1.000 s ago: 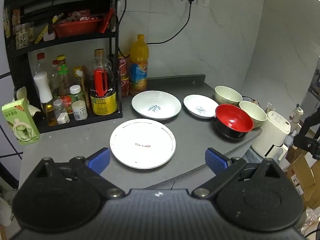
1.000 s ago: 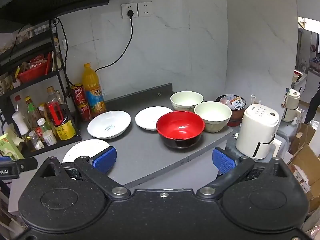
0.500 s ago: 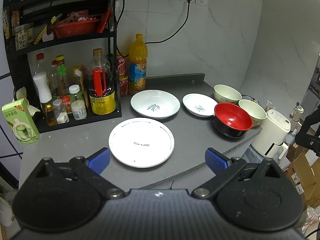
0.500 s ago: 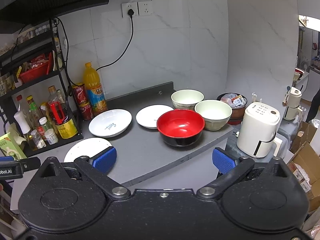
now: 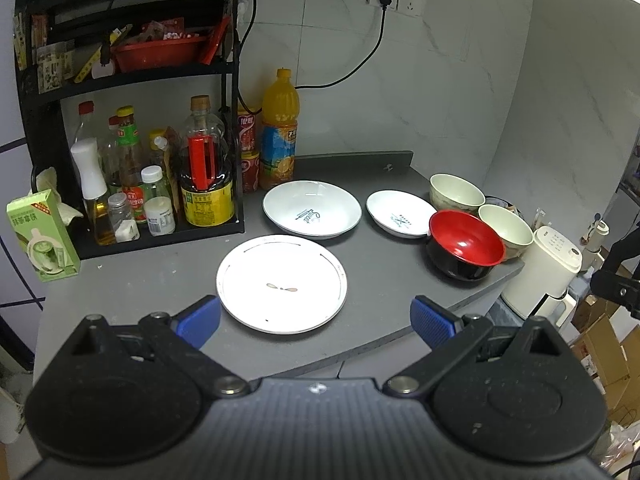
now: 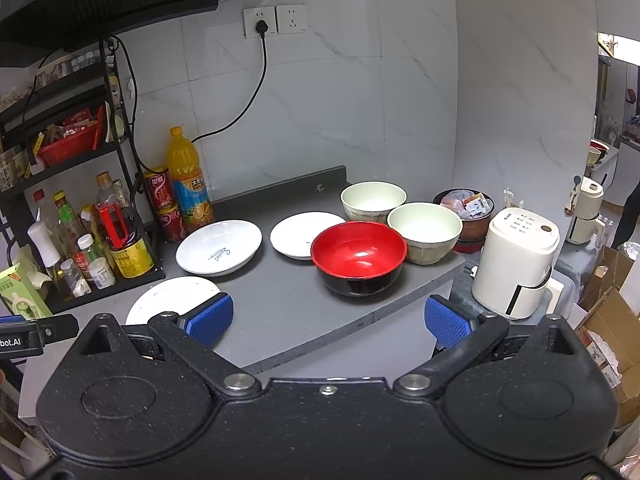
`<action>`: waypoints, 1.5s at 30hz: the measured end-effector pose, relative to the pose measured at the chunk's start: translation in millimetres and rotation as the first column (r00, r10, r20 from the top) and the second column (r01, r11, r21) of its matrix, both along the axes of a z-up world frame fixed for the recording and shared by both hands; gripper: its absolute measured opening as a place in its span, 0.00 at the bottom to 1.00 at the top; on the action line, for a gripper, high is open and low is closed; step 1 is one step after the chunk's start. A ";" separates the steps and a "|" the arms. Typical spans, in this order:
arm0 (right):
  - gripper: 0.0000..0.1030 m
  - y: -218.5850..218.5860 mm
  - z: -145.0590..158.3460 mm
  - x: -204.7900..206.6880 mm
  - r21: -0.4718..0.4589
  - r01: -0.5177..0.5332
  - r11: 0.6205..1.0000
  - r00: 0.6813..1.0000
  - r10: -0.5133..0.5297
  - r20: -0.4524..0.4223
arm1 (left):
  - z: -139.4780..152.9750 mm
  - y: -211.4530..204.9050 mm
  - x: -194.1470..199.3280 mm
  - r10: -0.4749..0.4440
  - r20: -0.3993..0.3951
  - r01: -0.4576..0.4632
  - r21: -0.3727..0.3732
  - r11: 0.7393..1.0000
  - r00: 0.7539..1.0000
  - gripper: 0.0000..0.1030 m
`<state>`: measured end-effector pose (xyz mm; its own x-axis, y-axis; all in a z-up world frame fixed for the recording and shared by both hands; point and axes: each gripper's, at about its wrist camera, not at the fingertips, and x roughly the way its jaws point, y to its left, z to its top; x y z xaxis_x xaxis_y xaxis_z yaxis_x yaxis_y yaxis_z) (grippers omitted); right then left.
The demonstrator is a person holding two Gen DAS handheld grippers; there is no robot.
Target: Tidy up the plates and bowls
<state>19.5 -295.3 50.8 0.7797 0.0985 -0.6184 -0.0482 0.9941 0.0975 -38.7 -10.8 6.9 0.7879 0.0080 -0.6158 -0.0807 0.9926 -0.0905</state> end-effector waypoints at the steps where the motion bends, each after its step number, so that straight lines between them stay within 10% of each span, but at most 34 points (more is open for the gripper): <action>1: 1.00 -0.5 -0.6 -0.4 -0.002 0.000 1.000 1.000 0.000 -0.002 | -0.4 -0.5 0.1 -0.001 -0.001 0.001 0.003 1.000 1.000 0.98; 45: 1.00 -10.6 -8.2 19.0 0.004 -0.018 1.000 0.998 0.018 -0.057 | 1.2 -10.8 20.1 -0.009 -0.047 0.010 0.019 1.000 0.999 0.98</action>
